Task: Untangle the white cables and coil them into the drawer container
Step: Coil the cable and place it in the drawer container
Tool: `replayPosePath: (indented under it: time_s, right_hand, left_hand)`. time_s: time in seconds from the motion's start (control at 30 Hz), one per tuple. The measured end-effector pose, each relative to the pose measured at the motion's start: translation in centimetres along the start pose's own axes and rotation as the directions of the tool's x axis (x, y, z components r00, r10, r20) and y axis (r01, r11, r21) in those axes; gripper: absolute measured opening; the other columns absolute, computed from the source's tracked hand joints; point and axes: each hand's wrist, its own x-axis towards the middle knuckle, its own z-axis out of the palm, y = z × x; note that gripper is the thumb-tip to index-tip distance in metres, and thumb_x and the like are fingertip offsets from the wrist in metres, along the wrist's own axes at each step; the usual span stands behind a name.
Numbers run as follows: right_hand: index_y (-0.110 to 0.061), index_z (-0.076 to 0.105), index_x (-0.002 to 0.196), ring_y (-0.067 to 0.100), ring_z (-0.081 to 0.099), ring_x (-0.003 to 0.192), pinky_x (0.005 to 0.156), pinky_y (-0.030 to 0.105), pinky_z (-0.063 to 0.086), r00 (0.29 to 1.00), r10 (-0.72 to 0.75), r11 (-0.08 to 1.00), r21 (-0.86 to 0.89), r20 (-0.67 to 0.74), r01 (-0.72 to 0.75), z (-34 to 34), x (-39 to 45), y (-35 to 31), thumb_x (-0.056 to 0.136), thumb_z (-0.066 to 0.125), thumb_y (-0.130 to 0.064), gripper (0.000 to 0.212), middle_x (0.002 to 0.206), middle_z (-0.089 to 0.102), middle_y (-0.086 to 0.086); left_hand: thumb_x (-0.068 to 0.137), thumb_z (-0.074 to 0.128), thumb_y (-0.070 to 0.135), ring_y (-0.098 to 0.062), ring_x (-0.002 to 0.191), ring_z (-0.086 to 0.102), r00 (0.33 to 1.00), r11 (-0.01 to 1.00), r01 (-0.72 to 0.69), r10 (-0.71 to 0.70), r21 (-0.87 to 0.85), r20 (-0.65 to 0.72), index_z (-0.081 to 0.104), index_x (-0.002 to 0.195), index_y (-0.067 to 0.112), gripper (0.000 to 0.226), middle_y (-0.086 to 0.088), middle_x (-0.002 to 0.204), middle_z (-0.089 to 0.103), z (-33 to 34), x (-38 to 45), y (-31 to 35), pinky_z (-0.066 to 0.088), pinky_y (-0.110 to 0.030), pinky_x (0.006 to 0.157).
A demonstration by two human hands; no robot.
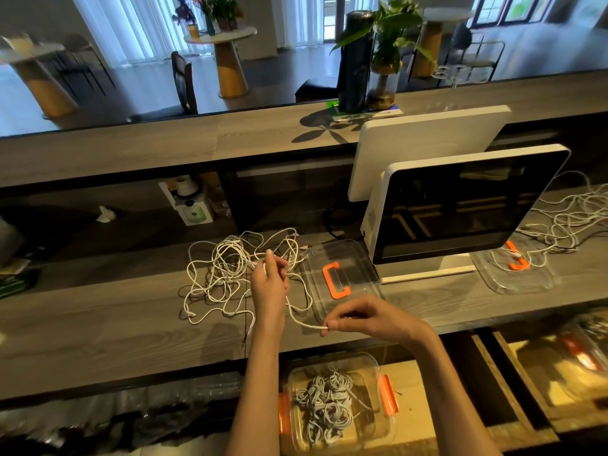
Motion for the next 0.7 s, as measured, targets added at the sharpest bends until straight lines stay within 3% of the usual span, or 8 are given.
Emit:
replayPosePath:
  time_s: [0.1,0.2,0.27,0.33,0.43,0.5,0.6,0.7]
  right_hand:
    - [-0.020,0.077,0.115,0.023,0.068,0.109,0.100,0.044,0.054,0.993,-0.060,0.995,0.074,-0.098,0.067,-0.2,0.0,-0.6,0.101,0.063,-0.029,0.022,0.112,0.076,0.001]
    - [-0.014,0.076,0.117,0.016,0.070,0.107,0.092,0.028,0.054,0.964,-0.051,0.983,0.156,-0.259,0.094,-0.1,0.2,-0.6,0.100,0.062,-0.023,0.024,0.110,0.077,0.001]
    - [-0.012,0.076,0.117,0.005,0.071,0.095,0.081,0.019,0.052,0.920,-0.029,0.980,0.170,-0.390,0.103,-0.1,0.4,-0.4,0.100,0.063,-0.019,0.023,0.101,0.078,-0.003]
    - [-0.015,0.078,0.114,0.002,0.070,0.086,0.074,0.019,0.053,0.860,-0.015,0.984,0.144,-0.510,0.103,-0.2,0.6,-0.2,0.097,0.066,-0.023,0.022,0.094,0.078,-0.005]
    - [-0.028,0.078,0.104,0.009,0.072,0.093,0.081,0.025,0.056,0.794,0.011,0.988,0.129,-0.608,0.085,-0.3,0.9,0.3,0.094,0.069,-0.025,0.014,0.095,0.079,-0.008]
    - [-0.035,0.075,0.098,0.001,0.071,0.091,0.080,0.018,0.054,0.775,-0.001,0.990,0.110,-0.632,0.090,-0.3,0.9,0.2,0.095,0.069,-0.020,0.017,0.091,0.078,-0.018]
    - [-0.032,0.076,0.095,-0.001,0.069,0.085,0.076,0.015,0.053,0.771,-0.010,0.991,0.095,-0.637,0.091,-0.4,0.9,0.4,0.093,0.070,-0.025,0.009,0.086,0.076,-0.019]
    - [-0.022,0.077,0.092,-0.003,0.060,0.068,0.063,0.012,0.045,0.741,0.031,0.992,0.111,-0.671,0.059,-0.4,0.8,0.6,0.090,0.068,-0.038,0.018,0.073,0.071,-0.015]
  left_hand:
    - [0.106,0.036,0.047,-0.008,0.053,0.044,0.977,0.977,0.077,-0.113,0.198,0.180,0.061,0.092,0.006,0.051,0.000,0.067,0.051,0.2,-0.4,0.0,0.037,-0.022,0.052]
    - [0.102,0.030,0.060,-0.015,0.057,0.051,0.905,0.945,0.128,-0.235,0.300,0.356,0.067,0.086,0.007,0.067,-0.009,0.070,0.058,0.6,-0.9,0.3,0.042,-0.029,0.058]
    - [0.099,0.025,0.069,-0.015,0.056,0.053,0.853,0.922,0.140,-0.298,0.361,0.429,0.071,0.080,0.011,0.077,-0.010,0.071,0.063,0.8,-1.4,0.5,0.042,-0.026,0.055]
    - [0.096,0.017,0.075,-0.011,0.050,0.047,0.777,0.908,0.159,-0.358,0.389,0.518,0.070,0.079,0.010,0.086,-0.004,0.063,0.059,1.0,-1.9,0.9,0.037,-0.021,0.050]
    - [0.094,0.007,0.077,-0.009,0.050,0.042,0.625,0.897,0.112,-0.399,0.428,0.671,0.068,0.086,0.004,0.095,-0.001,0.061,0.051,1.3,-2.5,1.8,0.035,-0.019,0.050]
    - [0.101,0.020,0.068,-0.008,0.052,0.041,0.567,0.896,0.014,-0.372,0.444,0.735,0.069,0.089,0.004,0.081,0.000,0.063,0.051,1.4,-2.9,2.1,0.034,-0.021,0.053]
    - [0.105,0.040,0.049,-0.007,0.052,0.041,0.580,0.913,-0.075,-0.287,0.401,0.762,0.070,0.093,0.006,0.054,0.003,0.063,0.050,1.6,-2.8,1.8,0.033,-0.023,0.055]
    - [0.106,0.042,0.045,-0.008,0.053,0.044,0.729,0.941,-0.059,-0.188,0.333,0.658,0.075,0.099,0.010,0.049,0.000,0.067,0.053,1.4,-2.0,1.6,0.036,-0.019,0.052]
